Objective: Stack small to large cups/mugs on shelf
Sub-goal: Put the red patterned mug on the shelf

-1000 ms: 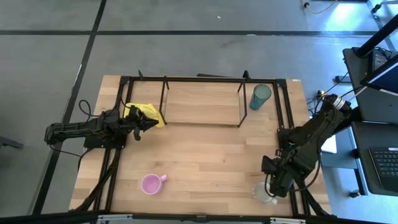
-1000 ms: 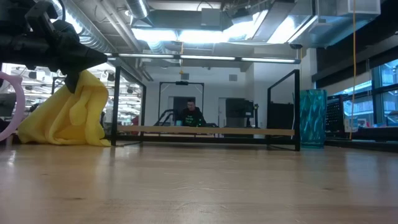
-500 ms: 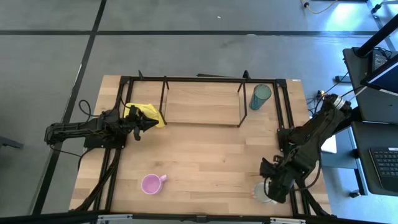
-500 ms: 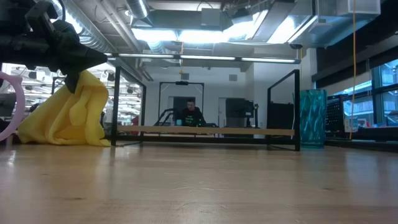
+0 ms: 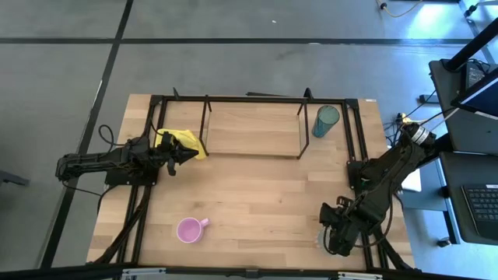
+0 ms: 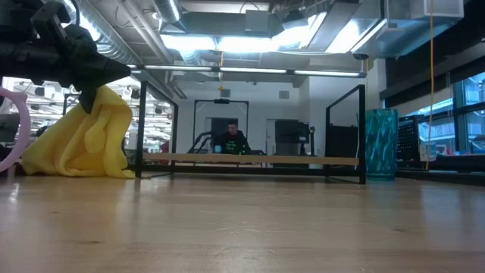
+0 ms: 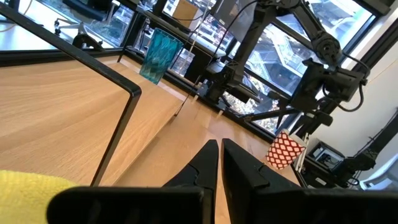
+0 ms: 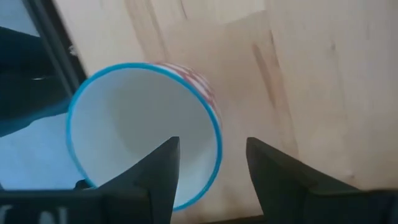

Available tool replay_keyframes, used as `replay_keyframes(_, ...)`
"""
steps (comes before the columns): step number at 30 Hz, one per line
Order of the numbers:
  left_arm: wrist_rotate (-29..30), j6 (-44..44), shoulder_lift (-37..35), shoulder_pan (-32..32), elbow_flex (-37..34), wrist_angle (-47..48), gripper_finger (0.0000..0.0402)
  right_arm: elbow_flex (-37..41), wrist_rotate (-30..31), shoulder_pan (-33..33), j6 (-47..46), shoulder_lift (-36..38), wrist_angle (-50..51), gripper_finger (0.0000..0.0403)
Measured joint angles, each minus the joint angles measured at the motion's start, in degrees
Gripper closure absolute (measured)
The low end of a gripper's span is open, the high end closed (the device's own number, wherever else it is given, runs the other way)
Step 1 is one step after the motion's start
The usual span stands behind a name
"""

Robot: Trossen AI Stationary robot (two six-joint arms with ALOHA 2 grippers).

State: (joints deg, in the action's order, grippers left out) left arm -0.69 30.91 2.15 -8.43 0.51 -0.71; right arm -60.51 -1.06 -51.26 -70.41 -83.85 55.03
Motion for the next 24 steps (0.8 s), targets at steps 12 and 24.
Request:
replay_keyframes(12,0.0,0.0,0.0,0.0,0.0,0.0,0.0388,0.0,1.5,1.9,0.0,-3.0,0.1,0.0232)
replay_keyframes(24,0.0,0.0,0.0,0.0,0.0,0.0,0.0388,0.0,1.3,2.8,3.1,-4.3,0.2,0.0339)
